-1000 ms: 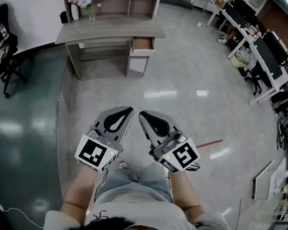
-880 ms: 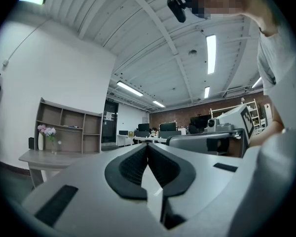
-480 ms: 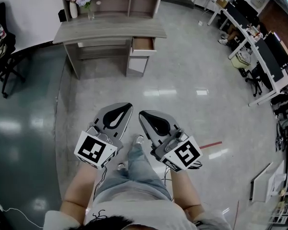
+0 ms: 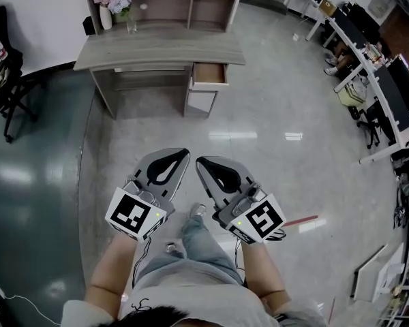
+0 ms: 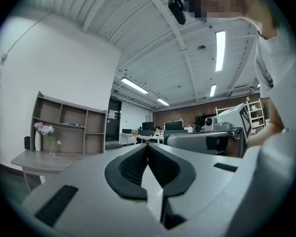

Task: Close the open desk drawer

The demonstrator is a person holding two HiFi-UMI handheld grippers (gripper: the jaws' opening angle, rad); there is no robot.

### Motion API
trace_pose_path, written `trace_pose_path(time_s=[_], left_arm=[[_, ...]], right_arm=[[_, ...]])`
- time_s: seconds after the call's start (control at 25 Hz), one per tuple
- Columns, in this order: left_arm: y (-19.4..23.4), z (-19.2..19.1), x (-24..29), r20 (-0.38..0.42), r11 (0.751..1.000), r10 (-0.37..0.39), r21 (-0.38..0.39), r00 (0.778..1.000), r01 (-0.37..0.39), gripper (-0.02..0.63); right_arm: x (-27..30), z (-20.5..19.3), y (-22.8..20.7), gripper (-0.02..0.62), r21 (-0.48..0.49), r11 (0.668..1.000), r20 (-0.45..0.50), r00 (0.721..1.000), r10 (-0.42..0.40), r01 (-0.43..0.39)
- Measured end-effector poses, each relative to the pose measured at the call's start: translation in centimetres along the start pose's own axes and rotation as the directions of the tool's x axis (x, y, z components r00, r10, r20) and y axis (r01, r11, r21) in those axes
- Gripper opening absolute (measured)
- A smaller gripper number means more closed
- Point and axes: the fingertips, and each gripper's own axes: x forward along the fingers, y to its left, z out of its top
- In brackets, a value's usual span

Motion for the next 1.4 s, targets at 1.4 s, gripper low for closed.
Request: trace_pose_path(time_s=[1.4], left_arm=[[7.3,-1.2,23.8,-0.036,0.999,-0.035,0.04,0.999,0.037,0.011]], right_arm=[[3.4,-1.0,-25.8,0.009,0.016,0.997,0.027,0.997,-0.073,0.073]])
